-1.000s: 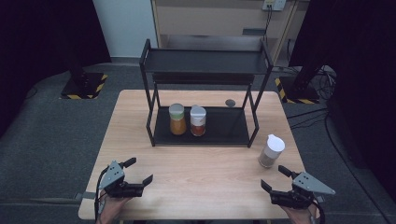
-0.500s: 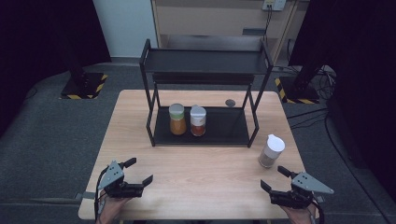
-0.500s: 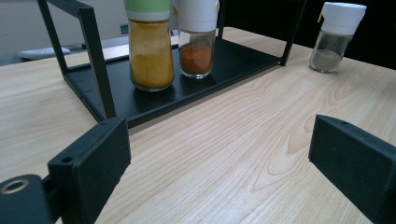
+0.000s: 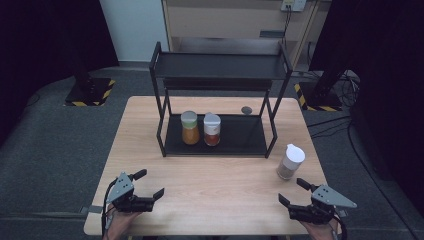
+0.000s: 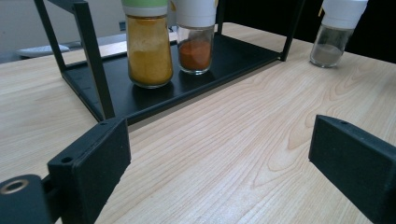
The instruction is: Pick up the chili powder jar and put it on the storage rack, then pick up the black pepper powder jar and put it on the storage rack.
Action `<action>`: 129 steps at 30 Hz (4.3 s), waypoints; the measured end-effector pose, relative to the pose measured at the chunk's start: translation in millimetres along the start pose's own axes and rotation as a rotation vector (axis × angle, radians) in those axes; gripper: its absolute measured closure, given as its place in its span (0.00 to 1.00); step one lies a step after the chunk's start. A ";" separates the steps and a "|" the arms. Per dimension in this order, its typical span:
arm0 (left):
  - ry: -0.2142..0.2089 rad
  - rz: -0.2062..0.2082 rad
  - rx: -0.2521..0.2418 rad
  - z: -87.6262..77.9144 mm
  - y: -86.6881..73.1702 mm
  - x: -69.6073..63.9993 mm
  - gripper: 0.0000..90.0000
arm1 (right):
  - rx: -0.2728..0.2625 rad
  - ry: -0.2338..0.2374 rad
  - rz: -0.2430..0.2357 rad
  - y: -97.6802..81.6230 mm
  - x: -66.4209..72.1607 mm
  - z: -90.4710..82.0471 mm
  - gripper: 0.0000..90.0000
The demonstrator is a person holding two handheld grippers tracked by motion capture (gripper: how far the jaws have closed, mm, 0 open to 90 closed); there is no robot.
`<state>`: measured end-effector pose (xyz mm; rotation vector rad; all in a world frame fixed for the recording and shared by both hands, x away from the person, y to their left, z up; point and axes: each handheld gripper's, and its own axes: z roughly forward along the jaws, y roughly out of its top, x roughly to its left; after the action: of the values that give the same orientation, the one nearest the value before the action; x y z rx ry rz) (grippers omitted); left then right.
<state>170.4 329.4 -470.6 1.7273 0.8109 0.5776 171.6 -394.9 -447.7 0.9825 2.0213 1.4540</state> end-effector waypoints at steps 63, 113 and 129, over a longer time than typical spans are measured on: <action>-0.007 0.008 0.018 2.9 1.7 -2.1 0.06 | 0.119 -0.175 0.006 90.6 -5.1 4.9 0.08; -0.008 0.011 0.021 3.2 1.9 -2.0 0.06 | 0.215 -0.272 0.086 79.5 -31.6 81.5 0.35; -0.007 0.010 0.023 3.5 2.2 -2.3 0.06 | 0.197 -0.226 0.054 96.5 -33.5 58.1 0.35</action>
<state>172.0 325.1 -469.5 1.7549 0.8069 0.5703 261.7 -367.1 -377.6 1.2312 2.0102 1.1269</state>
